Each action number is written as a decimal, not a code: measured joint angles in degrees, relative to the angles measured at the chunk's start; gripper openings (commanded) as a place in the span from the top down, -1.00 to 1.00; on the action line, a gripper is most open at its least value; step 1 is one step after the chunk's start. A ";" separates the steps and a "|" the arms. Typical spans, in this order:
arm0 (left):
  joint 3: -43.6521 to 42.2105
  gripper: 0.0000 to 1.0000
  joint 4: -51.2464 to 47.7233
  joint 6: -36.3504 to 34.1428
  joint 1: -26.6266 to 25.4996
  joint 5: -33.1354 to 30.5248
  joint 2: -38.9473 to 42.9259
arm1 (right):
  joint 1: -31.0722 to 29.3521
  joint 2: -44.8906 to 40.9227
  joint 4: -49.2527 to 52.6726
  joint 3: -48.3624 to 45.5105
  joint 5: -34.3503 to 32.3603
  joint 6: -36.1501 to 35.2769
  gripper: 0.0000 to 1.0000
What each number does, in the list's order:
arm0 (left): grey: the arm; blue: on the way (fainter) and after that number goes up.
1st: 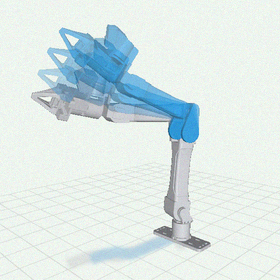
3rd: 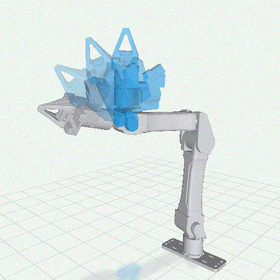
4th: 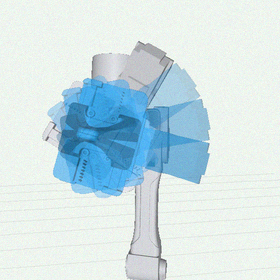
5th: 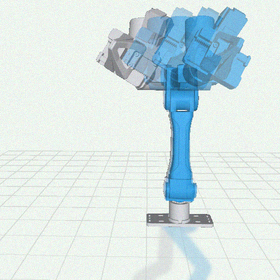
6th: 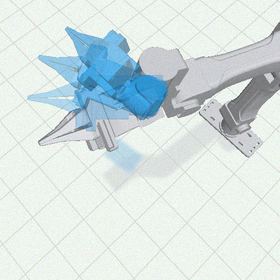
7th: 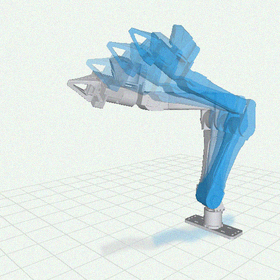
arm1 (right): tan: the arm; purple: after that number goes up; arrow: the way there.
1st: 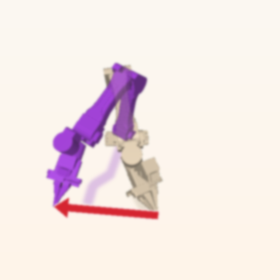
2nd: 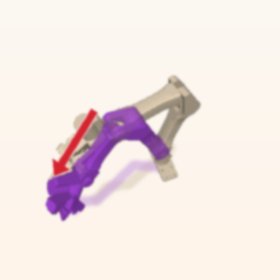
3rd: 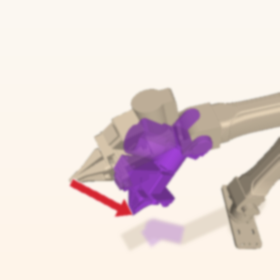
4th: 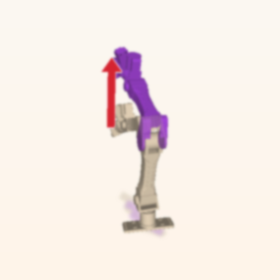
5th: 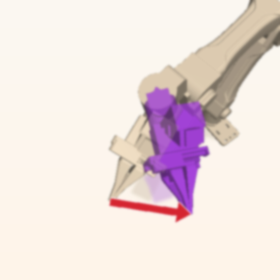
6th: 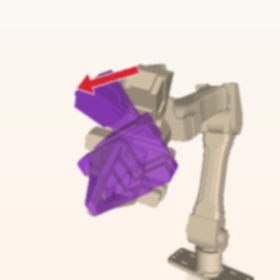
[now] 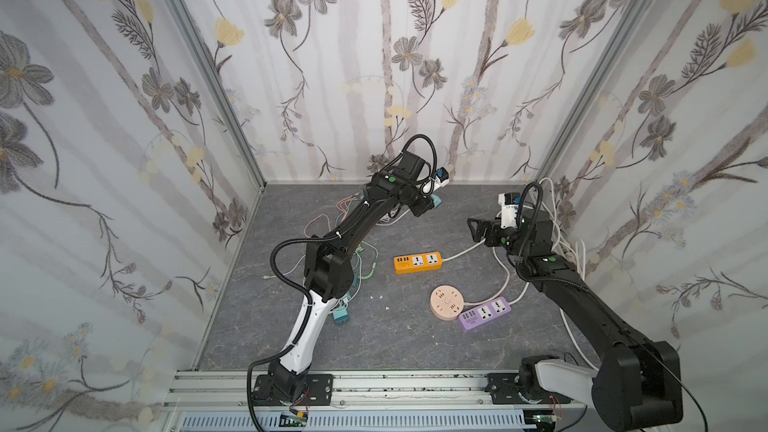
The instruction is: Insert the plug
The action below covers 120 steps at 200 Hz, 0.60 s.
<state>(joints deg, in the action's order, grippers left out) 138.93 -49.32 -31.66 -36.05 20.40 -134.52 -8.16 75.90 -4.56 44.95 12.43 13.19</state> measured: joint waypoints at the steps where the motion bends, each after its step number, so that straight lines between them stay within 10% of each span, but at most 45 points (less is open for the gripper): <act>1: -0.07 1.00 -0.44 -0.26 -0.11 0.20 0.00 | 0.02 -0.26 0.07 -0.13 -0.22 0.17 -0.99; 49: -2.08 1.00 -7.63 -10.62 -4.52 0.26 -0.22 | 0.57 -5.70 2.01 -2.34 -5.42 1.73 -0.99; 120: -0.07 1.00 -13.97 -15.10 -6.75 -1.03 -2.32 | 0.35 -7.56 7.98 -3.45 6.78 -0.90 -0.99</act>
<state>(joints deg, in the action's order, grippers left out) 138.87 -63.29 -46.76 -42.81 19.38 -136.84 -7.81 68.34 3.42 41.50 19.20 12.29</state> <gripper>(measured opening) 0.246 0.994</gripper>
